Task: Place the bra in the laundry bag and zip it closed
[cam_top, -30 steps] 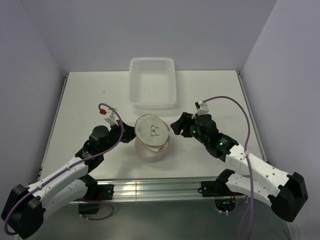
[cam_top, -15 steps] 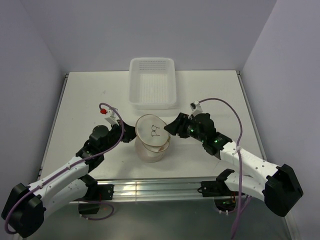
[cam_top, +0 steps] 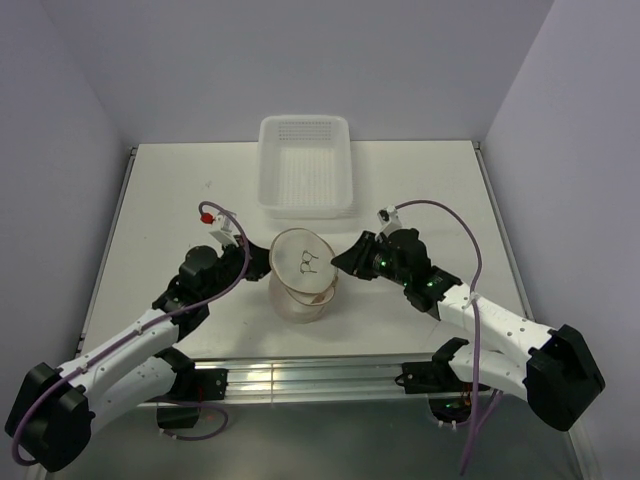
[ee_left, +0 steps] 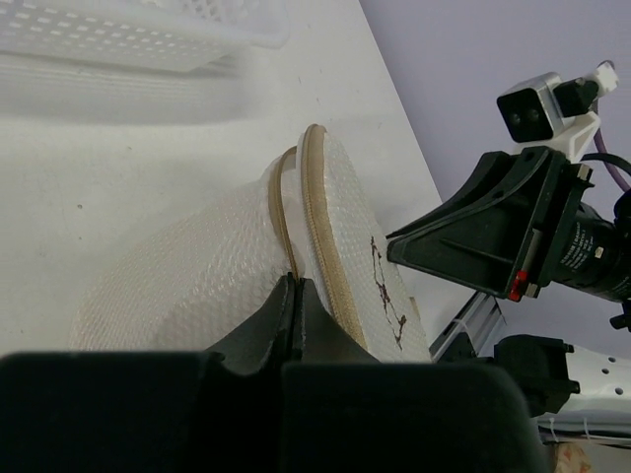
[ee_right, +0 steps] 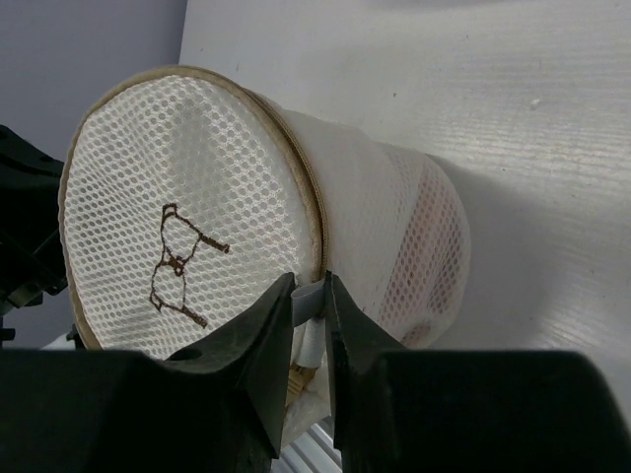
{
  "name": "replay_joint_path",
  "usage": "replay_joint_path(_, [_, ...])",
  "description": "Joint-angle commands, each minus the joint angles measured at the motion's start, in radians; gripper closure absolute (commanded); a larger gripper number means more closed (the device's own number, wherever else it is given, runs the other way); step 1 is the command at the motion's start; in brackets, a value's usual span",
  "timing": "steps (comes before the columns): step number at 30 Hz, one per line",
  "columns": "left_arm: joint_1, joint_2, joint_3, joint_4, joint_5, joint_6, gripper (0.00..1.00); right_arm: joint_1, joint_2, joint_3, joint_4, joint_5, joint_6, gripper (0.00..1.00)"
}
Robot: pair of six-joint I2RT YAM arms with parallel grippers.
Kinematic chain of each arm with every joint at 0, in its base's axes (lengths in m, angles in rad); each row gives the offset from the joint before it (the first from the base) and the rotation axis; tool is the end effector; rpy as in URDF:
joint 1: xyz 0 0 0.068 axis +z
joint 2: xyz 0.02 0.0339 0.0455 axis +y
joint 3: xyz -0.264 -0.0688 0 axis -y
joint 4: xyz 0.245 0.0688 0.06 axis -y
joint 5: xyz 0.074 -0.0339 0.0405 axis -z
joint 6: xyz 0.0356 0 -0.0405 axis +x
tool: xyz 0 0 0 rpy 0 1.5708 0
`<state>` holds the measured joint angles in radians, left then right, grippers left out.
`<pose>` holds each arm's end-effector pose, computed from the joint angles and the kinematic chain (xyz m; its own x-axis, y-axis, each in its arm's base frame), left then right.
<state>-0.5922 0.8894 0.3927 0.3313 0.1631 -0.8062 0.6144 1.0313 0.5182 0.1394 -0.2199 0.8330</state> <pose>0.1671 -0.1194 0.2366 -0.5879 -0.4627 -0.6635 0.3747 0.5712 -0.7303 0.1823 0.1381 0.2323 -0.7397 0.3619 -0.5673 -0.2693 0.6134 0.7424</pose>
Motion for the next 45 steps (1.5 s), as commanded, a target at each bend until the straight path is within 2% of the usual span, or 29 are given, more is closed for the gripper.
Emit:
replay_joint_path(1, [0.009,0.005,0.064,0.038,0.015,0.039,1.0,-0.005,0.003,-0.015,0.065,-0.013,0.011,0.75])
replay_joint_path(4, [0.018,0.013,0.067,0.041,0.004,0.035,1.0,-0.005,-0.034,-0.044,0.097,-0.001,0.031,0.85])
replay_joint_path(8, [0.031,0.045,0.09,0.043,-0.017,0.041,1.0,-0.005,-0.079,-0.07,0.12,0.016,0.041,0.94])
replay_joint_path(12, [0.045,0.104,0.162,0.029,-0.062,0.047,1.0,-0.005,-0.126,-0.107,0.129,0.039,0.061,1.0])
replay_joint_path(16, [0.054,0.146,0.199,0.022,-0.129,0.048,0.98,-0.005,-0.169,-0.136,0.141,0.05,0.09,1.0])
replay_joint_path(19, [0.058,0.154,0.23,-0.021,-0.155,0.059,0.75,-0.005,-0.201,-0.159,0.164,0.062,0.115,1.0])
replay_joint_path(20, [0.058,0.151,0.232,-0.032,-0.157,0.058,0.55,-0.005,-0.206,-0.159,0.164,0.068,0.12,1.0])
replay_joint_path(22, [0.058,0.123,0.222,-0.066,-0.158,0.05,0.43,-0.005,-0.215,-0.161,0.157,0.083,0.127,1.0])
replay_joint_path(23, [0.058,0.108,0.218,-0.08,-0.158,0.047,0.4,-0.007,-0.214,-0.161,0.157,0.093,0.138,1.0])
replay_joint_path(27, [0.035,-0.013,0.196,-0.175,-0.157,0.061,0.49,-0.005,-0.174,-0.149,0.181,0.111,0.146,1.0])
replay_joint_path(30, [-0.038,-0.095,0.25,-0.29,-0.212,0.082,0.57,-0.005,-0.143,-0.142,0.207,0.125,0.158,1.0])
replay_joint_path(32, [-0.151,-0.128,0.285,-0.377,-0.29,0.088,0.63,-0.005,-0.122,-0.135,0.221,0.129,0.158,1.0])
replay_joint_path(35, [-0.308,-0.13,0.324,-0.414,-0.336,0.055,0.68,-0.005,-0.109,-0.129,0.223,0.149,0.163,1.0])
replay_joint_path(38, [-0.438,-0.08,0.315,-0.349,-0.329,-0.013,0.7,-0.005,-0.106,-0.133,0.238,0.165,0.176,1.0])
replay_joint_path(40, [-0.545,-0.016,0.299,-0.292,-0.379,-0.059,0.71,-0.005,-0.106,-0.132,0.233,0.174,0.181,1.0])
replay_joint_path(43, [-0.636,0.086,0.293,-0.181,-0.441,-0.094,0.7,-0.005,-0.116,-0.139,0.242,0.186,0.196,1.0])
replay_joint_path(45, [-0.653,0.152,0.273,-0.097,-0.464,-0.138,0.7,-0.005,-0.119,-0.141,0.244,0.182,0.196,1.0])
